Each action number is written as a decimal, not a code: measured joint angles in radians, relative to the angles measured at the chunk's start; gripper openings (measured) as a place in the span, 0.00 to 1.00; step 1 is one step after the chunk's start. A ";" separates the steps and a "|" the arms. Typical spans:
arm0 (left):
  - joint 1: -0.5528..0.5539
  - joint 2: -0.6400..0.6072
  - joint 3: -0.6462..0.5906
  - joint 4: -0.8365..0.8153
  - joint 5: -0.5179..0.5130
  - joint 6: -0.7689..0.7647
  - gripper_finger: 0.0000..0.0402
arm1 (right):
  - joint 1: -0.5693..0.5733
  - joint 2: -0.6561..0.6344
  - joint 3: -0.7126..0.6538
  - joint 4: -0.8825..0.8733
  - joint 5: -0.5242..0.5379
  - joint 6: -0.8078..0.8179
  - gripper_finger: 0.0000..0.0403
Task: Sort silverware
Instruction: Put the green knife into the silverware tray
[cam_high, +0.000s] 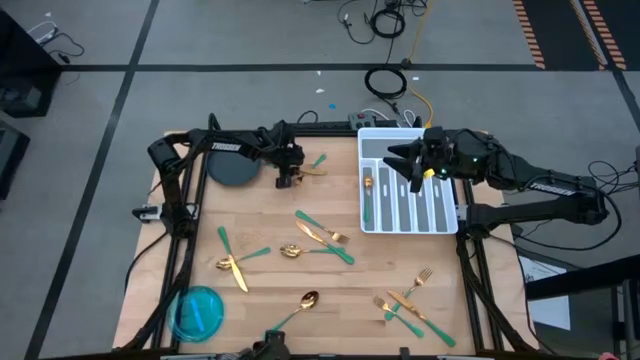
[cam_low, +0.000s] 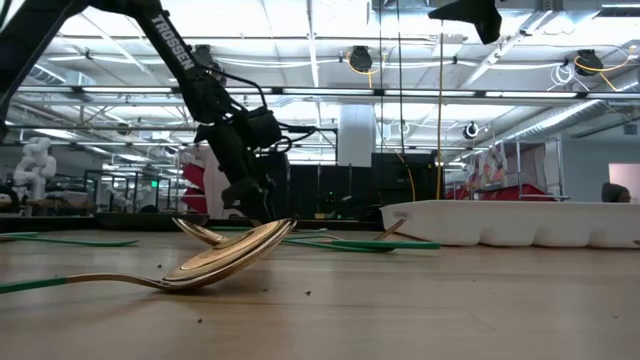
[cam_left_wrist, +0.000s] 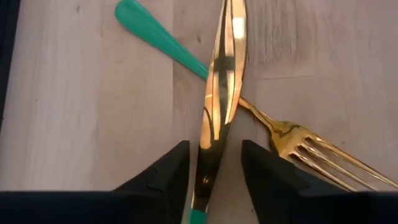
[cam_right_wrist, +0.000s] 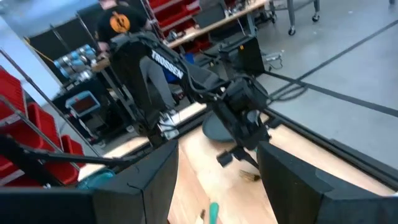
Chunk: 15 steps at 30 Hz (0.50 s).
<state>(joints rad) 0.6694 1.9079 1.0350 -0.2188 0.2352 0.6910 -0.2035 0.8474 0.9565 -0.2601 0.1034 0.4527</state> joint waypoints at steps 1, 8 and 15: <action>-0.001 0.005 0.000 -0.008 -0.018 0.006 0.31 | 0.000 0.000 0.000 0.015 -0.001 0.000 0.53; -0.011 0.007 0.005 -0.006 -0.153 0.036 0.04 | 0.001 0.000 0.000 0.124 -0.005 0.000 0.53; -0.007 0.013 0.005 -0.011 -0.174 0.024 0.01 | 0.001 -0.002 0.000 0.138 -0.005 0.008 0.53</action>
<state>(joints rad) 0.6621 1.9209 1.0397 -0.2295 0.0607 0.7151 -0.2025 0.8459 0.9565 -0.1223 0.0982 0.4603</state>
